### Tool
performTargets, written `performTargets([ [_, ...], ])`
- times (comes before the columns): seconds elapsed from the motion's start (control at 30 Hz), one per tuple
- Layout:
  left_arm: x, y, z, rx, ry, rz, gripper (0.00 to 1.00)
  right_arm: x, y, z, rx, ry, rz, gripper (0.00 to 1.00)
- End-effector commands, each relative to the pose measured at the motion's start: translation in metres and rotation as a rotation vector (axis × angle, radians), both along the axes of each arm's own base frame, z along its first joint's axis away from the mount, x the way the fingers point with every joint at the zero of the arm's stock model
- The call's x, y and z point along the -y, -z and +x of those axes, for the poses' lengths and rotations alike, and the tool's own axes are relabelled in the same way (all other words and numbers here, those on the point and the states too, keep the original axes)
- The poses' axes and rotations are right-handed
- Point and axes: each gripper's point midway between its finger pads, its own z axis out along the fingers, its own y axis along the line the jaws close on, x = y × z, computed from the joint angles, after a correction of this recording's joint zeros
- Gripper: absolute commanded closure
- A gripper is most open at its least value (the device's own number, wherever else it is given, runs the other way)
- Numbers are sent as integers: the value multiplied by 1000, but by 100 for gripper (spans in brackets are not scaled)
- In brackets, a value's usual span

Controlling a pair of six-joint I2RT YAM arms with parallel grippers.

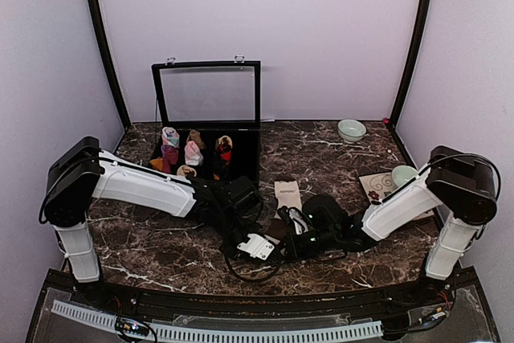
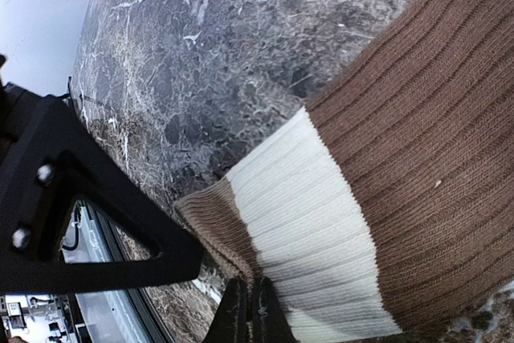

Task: Roll the socks
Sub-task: Roll the sock at the center of the board.

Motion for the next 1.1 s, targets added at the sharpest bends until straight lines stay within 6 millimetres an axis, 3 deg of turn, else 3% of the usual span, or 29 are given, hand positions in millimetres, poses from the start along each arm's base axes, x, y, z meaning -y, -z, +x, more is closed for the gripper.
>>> performTargets([
  [0.0,1,-15,-13,13,56,-9,73,123,93,-60,-265,31,-545,100],
  [0.5,14,3,1,118,14,-30,73,133,83,-66,-290,22,-562,100],
  [0.67,13,18,5,110,-2,14,74,133,79,-64,-289,23,-562,100],
  [0.9,14,6,1,103,-1,-23,76,136,78,-61,-292,28,-559,100],
  [1.07,10,15,-3,86,20,19,80,132,75,-60,-292,25,-531,100],
])
